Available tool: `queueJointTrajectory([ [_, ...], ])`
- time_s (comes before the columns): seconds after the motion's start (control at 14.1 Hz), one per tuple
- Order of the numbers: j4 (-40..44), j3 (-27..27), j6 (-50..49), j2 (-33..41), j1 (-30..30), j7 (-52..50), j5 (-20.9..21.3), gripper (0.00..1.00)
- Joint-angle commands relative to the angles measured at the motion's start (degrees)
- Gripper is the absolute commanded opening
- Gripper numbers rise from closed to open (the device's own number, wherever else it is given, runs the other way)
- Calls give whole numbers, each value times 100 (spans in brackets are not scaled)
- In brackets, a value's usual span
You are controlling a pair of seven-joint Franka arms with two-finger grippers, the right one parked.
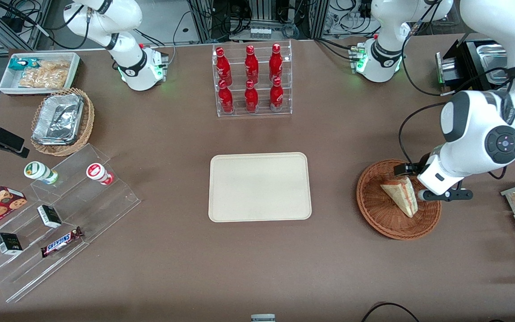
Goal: Place sandwich from basket to tray
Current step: 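Lower the open left gripper over the wrapped sandwich in the basket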
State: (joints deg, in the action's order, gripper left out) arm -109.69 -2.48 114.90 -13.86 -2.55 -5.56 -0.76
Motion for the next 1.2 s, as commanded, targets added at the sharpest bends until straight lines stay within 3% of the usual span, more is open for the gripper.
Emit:
queueJointTrajectory([
  [0.0,-526,98,497,156,-18,-76,41,100],
  [0.28,-763,116,1075,138,-18,-1899,-3,100],
  [0.57,-799,133,1516,-81,-18,-3326,-468,100],
  [1.13,-755,283,1939,-670,-18,-3583,-504,100],
])
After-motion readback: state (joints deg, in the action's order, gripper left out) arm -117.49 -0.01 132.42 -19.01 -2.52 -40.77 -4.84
